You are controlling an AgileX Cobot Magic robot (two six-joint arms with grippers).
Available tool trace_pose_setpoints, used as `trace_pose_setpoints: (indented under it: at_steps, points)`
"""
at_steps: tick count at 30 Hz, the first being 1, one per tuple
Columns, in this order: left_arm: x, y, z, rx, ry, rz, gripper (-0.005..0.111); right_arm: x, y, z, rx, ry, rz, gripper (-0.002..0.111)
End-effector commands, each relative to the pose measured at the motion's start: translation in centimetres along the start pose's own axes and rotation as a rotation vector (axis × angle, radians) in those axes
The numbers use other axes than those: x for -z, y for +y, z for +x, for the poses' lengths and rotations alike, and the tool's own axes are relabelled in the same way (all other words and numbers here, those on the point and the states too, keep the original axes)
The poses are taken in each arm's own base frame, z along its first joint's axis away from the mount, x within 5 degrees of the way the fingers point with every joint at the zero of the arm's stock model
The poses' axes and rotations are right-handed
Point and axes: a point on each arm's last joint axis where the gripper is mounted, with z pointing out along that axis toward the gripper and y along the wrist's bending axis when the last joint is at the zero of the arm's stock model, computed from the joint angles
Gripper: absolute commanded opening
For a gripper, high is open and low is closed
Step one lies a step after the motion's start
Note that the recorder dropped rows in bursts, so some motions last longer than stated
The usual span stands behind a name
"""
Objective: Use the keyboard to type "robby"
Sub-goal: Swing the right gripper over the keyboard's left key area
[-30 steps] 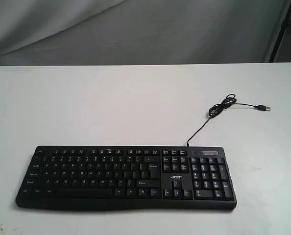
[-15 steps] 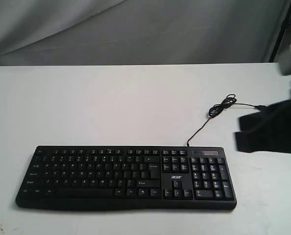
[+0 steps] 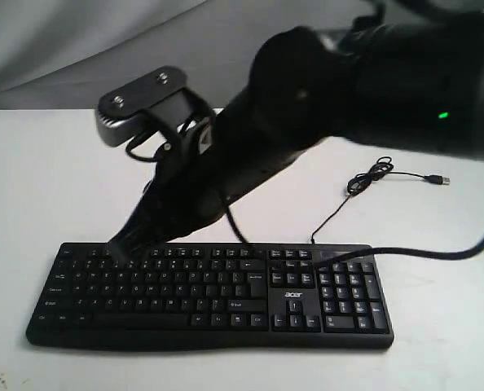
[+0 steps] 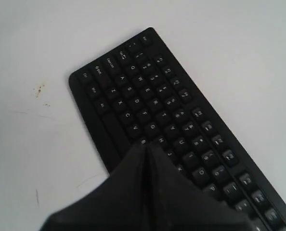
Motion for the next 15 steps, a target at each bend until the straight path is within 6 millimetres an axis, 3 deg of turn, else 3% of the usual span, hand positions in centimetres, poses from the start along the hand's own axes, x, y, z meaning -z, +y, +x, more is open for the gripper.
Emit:
trace_pose_setpoints:
  at_steps: [1,11,15]
  points:
    - [0.0,0.0,0.1,-0.003,-0.007,0.005,0.0,-3.5,0.7,-0.1,0.024,0.018,-0.037,0.0]
    - [0.0,0.0,0.1,-0.003,-0.007,0.005,0.0,-8.5,0.1,-2.7,0.047,0.03,-0.052,0.0]
    - [0.0,0.0,0.1,-0.003,-0.007,0.005,0.0,-10.5,-0.1,-2.6,0.065,0.005,-0.037,0.0]
